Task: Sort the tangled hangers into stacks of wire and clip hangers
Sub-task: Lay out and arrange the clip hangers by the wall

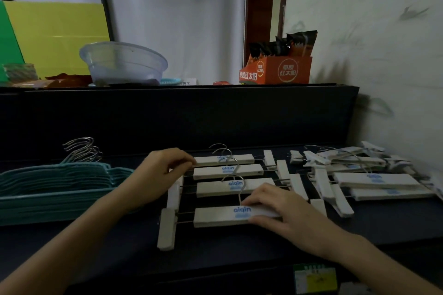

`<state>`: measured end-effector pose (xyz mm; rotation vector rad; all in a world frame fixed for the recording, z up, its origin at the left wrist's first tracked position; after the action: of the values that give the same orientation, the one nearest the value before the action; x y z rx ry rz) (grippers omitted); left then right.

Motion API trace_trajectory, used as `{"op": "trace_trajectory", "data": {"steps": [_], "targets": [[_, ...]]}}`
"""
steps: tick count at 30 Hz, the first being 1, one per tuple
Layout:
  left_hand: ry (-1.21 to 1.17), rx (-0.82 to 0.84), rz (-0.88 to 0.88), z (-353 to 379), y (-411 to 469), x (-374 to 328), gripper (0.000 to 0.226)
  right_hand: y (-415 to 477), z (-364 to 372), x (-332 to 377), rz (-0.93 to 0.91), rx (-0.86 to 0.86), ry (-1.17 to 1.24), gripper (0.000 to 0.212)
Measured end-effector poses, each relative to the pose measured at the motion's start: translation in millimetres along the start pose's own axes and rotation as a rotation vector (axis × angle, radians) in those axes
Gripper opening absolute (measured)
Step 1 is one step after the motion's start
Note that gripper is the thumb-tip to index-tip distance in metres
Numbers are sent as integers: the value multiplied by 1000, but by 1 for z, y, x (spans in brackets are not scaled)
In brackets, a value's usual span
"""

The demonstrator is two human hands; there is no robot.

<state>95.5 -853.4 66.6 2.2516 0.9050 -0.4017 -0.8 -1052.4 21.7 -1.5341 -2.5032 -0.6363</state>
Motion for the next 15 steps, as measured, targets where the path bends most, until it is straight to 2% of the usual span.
{"op": "trace_trajectory", "data": {"steps": [15], "targets": [[71,80,75,9,12,-22,16,19,4,-3,-48,-50,-135,36]]}}
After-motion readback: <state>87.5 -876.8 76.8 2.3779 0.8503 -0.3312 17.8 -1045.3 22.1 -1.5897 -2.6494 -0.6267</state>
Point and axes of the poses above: each hand's wrist, its own y-axis towards the middle knuckle, its own z-axis out of the palm, x = y × z, the point moved 6 cm from there along y, towards the middle knuckle, and after that the axes turned 6 degrees about -y, right-handed, at the moved point
